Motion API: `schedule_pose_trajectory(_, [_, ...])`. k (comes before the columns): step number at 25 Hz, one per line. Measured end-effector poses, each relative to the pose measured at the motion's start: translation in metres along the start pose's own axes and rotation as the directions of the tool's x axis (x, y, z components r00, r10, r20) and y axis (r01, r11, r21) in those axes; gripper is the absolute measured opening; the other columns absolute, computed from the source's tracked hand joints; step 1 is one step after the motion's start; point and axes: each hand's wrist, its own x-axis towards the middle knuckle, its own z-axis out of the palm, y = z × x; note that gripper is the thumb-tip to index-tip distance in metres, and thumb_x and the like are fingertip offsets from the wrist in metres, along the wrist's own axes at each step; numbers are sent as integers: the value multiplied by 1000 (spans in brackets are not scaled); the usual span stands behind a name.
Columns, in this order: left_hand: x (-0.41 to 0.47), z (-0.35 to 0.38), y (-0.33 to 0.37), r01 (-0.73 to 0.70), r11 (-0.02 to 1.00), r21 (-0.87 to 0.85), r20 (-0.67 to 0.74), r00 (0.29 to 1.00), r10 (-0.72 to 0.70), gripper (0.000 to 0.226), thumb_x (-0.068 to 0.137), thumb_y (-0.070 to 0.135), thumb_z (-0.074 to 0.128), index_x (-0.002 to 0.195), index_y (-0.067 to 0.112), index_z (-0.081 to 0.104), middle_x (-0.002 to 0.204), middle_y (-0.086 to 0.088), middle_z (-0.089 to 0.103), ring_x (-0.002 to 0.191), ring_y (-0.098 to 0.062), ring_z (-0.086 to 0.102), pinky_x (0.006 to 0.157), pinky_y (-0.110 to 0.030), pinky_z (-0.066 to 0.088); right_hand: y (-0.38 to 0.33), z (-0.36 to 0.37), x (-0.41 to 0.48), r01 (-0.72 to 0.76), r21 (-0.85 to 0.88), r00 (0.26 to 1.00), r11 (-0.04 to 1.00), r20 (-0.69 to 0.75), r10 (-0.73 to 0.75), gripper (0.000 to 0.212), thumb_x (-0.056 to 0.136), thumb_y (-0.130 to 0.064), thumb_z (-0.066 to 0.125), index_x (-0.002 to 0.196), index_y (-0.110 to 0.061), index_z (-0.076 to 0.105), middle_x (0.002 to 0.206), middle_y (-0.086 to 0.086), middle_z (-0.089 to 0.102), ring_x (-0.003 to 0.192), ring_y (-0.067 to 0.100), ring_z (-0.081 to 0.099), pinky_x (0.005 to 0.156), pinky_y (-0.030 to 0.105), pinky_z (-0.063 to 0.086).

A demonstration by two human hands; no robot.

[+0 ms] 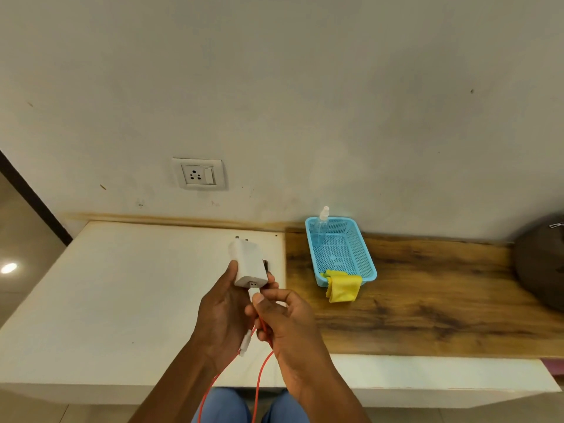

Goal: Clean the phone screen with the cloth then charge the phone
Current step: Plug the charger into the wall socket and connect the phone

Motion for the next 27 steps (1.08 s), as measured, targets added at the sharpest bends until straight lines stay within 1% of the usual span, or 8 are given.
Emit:
schedule_pose_trajectory(3, [0,2,3,-16,998,-54,21,1000,17,46,90,44,33,114,14,58,93,-14,69,82,-23,70,70,-34,58,-1,2,-3,124,-178,987,976,-82,-140,16,78,-26,74,89,-19,66,83,1,72,64,5,60,58,16,46])
schedule_pose_trajectory(6, [1,1,5,0,997,-77,18,1000,1,47,90,47,33,114,16,59,97,-13,69,88,-25,68,71,-35,58,-1,6,-6,161,-201,980,966,-84,-180,11,81,-29,71,85,-19,67,77,-1,72,60,4,59,60,19,47])
schedule_pose_trajectory(10, [0,2,7,59,996,-65,67,996,-55,57,87,51,33,94,11,72,90,-13,71,50,-16,58,40,-23,50,-6,10,-5,78,-73,993,994,-79,-84,25,91,-30,55,81,-12,67,61,1,70,45,3,55,46,14,44])
schedule_pose_trajectory(11, [0,2,7,65,996,-65,78,995,-60,57,85,52,35,94,10,72,90,-13,71,43,-14,55,37,-22,48,-7,10,-4,57,-50,995,997,-77,-61,27,92,-30,53,79,-11,67,59,1,70,44,4,54,43,13,42])
schedule_pose_trajectory(15, [1,-2,8,80,993,-89,104,992,-71,61,87,53,32,112,3,58,88,-17,70,45,-17,62,42,-24,53,-13,10,-2,-46,83,998,996,-27,48,27,93,-27,52,79,-9,66,57,2,68,42,5,53,40,15,40])
schedule_pose_trajectory(19, [3,-4,10,37,999,-13,80,996,-36,58,78,55,38,92,12,74,90,-13,72,69,-22,70,63,-30,60,-18,12,-1,-186,257,982,948,92,167,28,94,-24,52,82,-3,67,54,3,67,41,6,54,38,14,42])
schedule_pose_trajectory(23, [0,0,10,67,995,-71,85,995,-61,59,80,54,40,96,7,73,81,-16,68,39,-13,58,39,-21,51,-20,14,1,-212,330,976,920,114,184,27,94,-21,51,84,-1,67,54,4,66,40,6,55,38,14,43])
schedule_pose_trajectory(27, [-2,2,8,61,994,-86,120,991,-50,57,78,54,43,90,9,75,52,2,65,37,-8,55,39,-17,50,-24,16,7,-213,346,977,914,103,188,26,95,-20,50,87,0,64,53,3,65,40,6,55,38,14,43])
